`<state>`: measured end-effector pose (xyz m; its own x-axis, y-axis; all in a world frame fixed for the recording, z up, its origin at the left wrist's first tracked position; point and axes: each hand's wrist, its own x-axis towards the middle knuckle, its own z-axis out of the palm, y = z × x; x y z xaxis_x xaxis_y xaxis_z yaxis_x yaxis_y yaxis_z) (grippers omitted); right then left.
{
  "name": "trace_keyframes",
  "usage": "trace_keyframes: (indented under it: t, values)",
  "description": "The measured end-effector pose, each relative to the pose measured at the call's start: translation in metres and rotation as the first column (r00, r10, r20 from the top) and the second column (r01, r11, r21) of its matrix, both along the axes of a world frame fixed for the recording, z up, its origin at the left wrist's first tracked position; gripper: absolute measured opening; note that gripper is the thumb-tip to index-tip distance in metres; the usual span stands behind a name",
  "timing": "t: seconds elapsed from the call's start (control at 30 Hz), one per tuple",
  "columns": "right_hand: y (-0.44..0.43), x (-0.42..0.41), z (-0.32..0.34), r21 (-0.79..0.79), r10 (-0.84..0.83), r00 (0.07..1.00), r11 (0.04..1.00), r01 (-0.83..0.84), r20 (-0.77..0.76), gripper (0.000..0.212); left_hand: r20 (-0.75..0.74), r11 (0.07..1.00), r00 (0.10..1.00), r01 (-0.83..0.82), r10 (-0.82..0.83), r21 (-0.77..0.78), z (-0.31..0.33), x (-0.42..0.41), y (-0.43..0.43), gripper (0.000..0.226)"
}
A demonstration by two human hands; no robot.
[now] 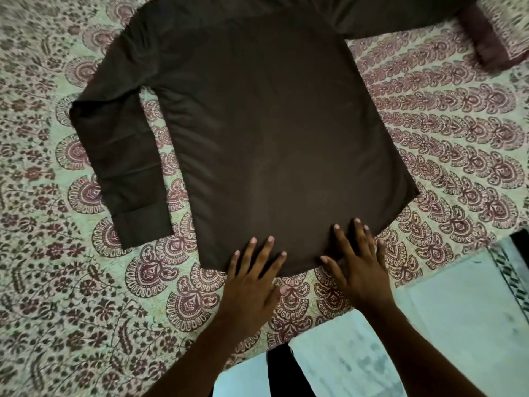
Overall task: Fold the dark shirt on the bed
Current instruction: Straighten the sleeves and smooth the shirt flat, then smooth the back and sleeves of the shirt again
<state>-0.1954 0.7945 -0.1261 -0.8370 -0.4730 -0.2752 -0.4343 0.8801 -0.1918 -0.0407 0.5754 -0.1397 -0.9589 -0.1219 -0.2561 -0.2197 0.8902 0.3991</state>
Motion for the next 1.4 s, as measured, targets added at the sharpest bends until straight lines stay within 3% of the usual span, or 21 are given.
trace_keyframes:
  t: [0.13, 0.3, 0.4, 0.53, 0.6, 0.73, 0.77, 0.83, 0.9, 0.97, 1.0, 1.07, 1.13, 1.17, 1.2, 1.27, 1.3, 1.33, 1.37, 1.4]
  values:
    - [-0.057, 0.005, 0.017, -0.134, 0.033, 0.998, 0.990, -0.039, -0.044, 0.064, -0.126, 0.962, 0.971, -0.174, 0.203, 0.209, 0.014, 0.003, -0.041, 0.058]
    - [-0.170, 0.012, 0.025, -0.242, 0.034, 0.994, 0.970, -0.007, 0.105, 0.057, -0.184, 0.849, 0.835, -0.475, 0.518, 0.232, 0.026, -0.003, -0.130, 0.053]
    - [-0.242, 0.017, 0.024, -0.297, 0.076, 0.979, 0.955, -0.016, 0.191, 0.056, -0.180, 0.681, 0.658, -0.719, 0.731, 0.139, 0.028, -0.007, -0.192, 0.053]
    - [-0.334, 0.019, 0.016, -0.367, 0.166, 0.967, 0.926, -0.087, 0.191, 0.049, 0.055, 0.363, 0.368, -0.929, 0.928, 0.077, 0.031, -0.017, -0.270, 0.081]
    - [-0.376, 0.014, 0.007, -0.398, 0.181, 0.970, 0.912, -0.103, 0.164, 0.042, 0.143, 0.287, 0.297, -0.954, 0.944, 0.091, 0.027, -0.023, -0.296, 0.093]
    - [-0.439, 0.000, -0.003, -0.365, 0.166, 0.974, 0.926, -0.100, 0.153, 0.019, 0.203, 0.235, 0.307, -0.919, 0.930, 0.317, 0.025, -0.033, -0.320, 0.060]
    - [-0.451, -0.002, 0.000, -0.355, 0.143, 0.977, 0.931, -0.078, 0.160, 0.024, 0.171, 0.256, 0.330, -0.902, 0.928, 0.347, 0.029, -0.031, -0.324, 0.055]
    - [-0.474, -0.002, 0.016, -0.412, 0.055, 0.956, 0.909, 0.072, 0.290, 0.047, -0.032, 0.469, 0.485, -0.824, 0.874, 0.318, 0.037, -0.020, -0.327, 0.059]
    - [-0.509, -0.002, 0.032, -0.455, -0.100, 0.805, 0.781, 0.428, 0.585, 0.057, -0.315, 0.737, 0.671, -0.650, 0.671, 0.186, 0.044, -0.006, -0.333, 0.067]
    - [-0.550, -0.009, 0.036, -0.357, -0.152, 0.573, 0.647, 0.674, 0.806, 0.078, -0.393, 0.902, 0.830, -0.432, 0.395, -0.006, 0.048, 0.007, -0.346, 0.076]
    - [-0.568, -0.014, 0.037, -0.321, -0.141, 0.501, 0.617, 0.719, 0.854, 0.096, -0.350, 0.940, 0.892, -0.333, 0.287, -0.079, 0.047, 0.012, -0.354, 0.078]
    - [-0.603, -0.021, 0.028, -0.272, -0.111, 0.393, 0.552, 0.788, 0.913, 0.116, -0.208, 0.966, 0.946, -0.258, 0.248, -0.024, 0.042, 0.022, -0.376, 0.075]
    - [-0.629, -0.022, 0.026, -0.230, -0.054, 0.291, 0.486, 0.843, 0.955, 0.087, -0.163, 0.973, 0.963, -0.198, 0.215, 0.117, 0.038, 0.036, -0.398, 0.073]
    - [-0.638, -0.021, 0.031, -0.226, -0.009, 0.257, 0.452, 0.863, 0.966, 0.063, -0.199, 0.951, 0.946, -0.209, 0.256, 0.228, 0.038, 0.041, -0.405, 0.065]
    - [-0.647, -0.019, 0.037, -0.232, 0.064, 0.226, 0.416, 0.879, 0.972, 0.046, -0.196, 0.873, 0.902, -0.288, 0.386, 0.394, 0.042, 0.044, -0.411, 0.055]
    - [-0.658, -0.021, 0.035, -0.201, 0.284, 0.113, 0.301, 0.932, 0.952, 0.049, -0.138, 0.572, 0.665, -0.495, 0.734, 0.654, 0.052, 0.041, -0.422, 0.036]
    - [-0.662, -0.024, 0.034, -0.146, 0.397, 0.038, 0.246, 0.958, 0.917, 0.057, -0.089, 0.406, 0.504, -0.564, 0.859, 0.719, 0.055, 0.036, -0.431, 0.030]
    - [-0.663, -0.026, 0.032, -0.111, 0.486, -0.007, 0.213, 0.971, 0.874, 0.063, -0.067, 0.307, 0.379, -0.620, 0.923, 0.722, 0.057, 0.032, -0.439, 0.025]
    - [-0.667, -0.027, 0.032, -0.089, 0.558, -0.040, 0.202, 0.975, 0.829, 0.067, -0.068, 0.269, 0.311, -0.669, 0.948, 0.693, 0.057, 0.027, -0.450, 0.023]
    - [-0.671, -0.028, 0.032, -0.081, 0.602, -0.054, 0.196, 0.977, 0.797, 0.069, -0.080, 0.291, 0.315, -0.712, 0.946, 0.638, 0.059, 0.021, -0.461, 0.023]
